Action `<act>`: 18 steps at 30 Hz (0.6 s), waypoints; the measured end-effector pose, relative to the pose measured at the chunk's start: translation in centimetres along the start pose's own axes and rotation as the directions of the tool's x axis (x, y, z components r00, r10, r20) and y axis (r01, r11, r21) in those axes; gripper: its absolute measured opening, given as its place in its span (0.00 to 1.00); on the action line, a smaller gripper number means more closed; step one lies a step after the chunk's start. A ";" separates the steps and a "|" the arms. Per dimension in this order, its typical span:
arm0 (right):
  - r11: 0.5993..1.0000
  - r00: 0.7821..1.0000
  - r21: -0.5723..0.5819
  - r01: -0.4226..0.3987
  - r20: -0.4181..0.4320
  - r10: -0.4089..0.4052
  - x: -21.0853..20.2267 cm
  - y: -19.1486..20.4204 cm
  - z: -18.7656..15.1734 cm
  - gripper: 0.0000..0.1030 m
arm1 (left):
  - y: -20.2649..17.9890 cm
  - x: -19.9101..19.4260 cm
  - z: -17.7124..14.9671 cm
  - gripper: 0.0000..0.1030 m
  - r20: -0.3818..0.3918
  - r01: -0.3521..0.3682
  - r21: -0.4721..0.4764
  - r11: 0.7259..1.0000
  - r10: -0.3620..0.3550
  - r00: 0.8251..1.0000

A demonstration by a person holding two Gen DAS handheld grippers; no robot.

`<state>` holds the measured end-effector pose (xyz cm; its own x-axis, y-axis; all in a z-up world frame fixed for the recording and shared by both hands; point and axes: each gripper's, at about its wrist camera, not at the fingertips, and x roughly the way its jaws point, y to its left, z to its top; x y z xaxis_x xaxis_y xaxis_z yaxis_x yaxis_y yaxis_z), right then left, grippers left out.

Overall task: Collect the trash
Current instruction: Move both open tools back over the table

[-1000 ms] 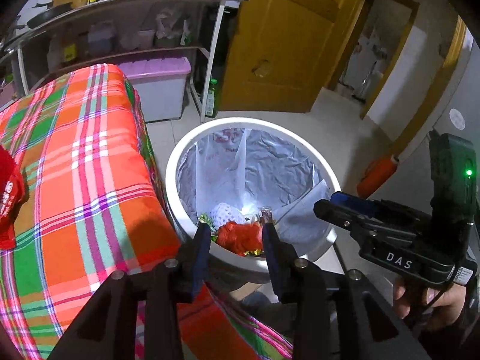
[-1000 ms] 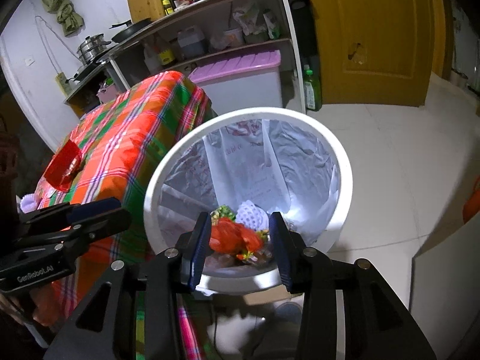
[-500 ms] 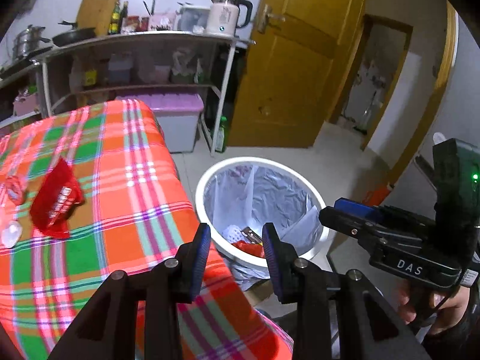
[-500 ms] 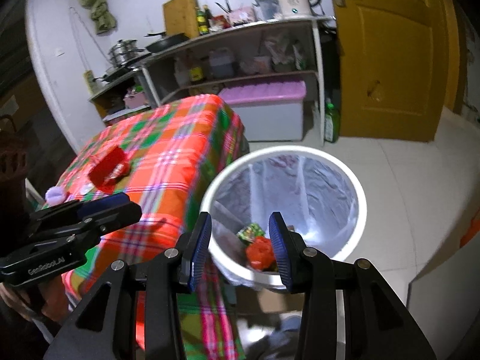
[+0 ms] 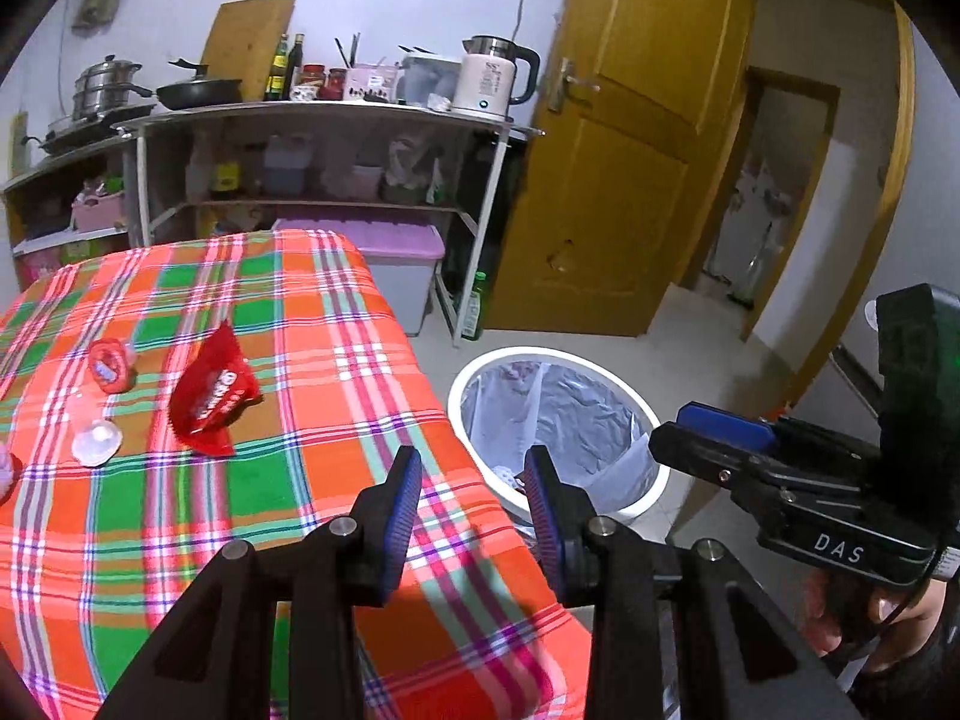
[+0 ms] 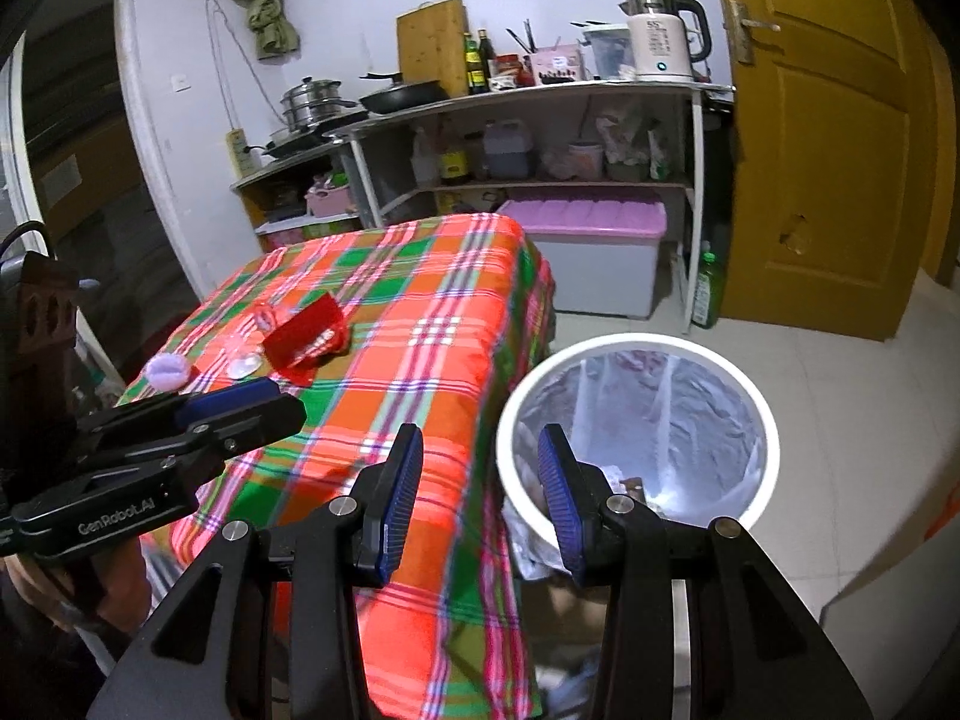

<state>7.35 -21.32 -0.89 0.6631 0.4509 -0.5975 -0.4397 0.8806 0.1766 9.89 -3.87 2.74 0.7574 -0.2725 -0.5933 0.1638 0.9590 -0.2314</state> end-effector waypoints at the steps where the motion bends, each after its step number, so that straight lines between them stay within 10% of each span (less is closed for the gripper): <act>1: 1.000 1.000 -0.003 -0.003 0.000 0.003 0.0 0.2 0.0 0.40 | 0.2 -0.3 -0.1 0.34 0.003 -0.003 -0.004 1.000 0.003 1.000; 18: 0.998 0.999 -0.038 -0.044 -0.018 0.044 0.8 2.3 -0.2 0.40 | 3.4 -2.4 -1.4 0.34 0.025 -0.067 -0.064 0.996 0.068 0.997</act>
<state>6.74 -18.99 -1.10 0.6326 0.4862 -0.6029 -0.4912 0.8537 0.1731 7.73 -0.10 2.33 0.7826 -0.2043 -0.5880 0.0721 0.9680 -0.2403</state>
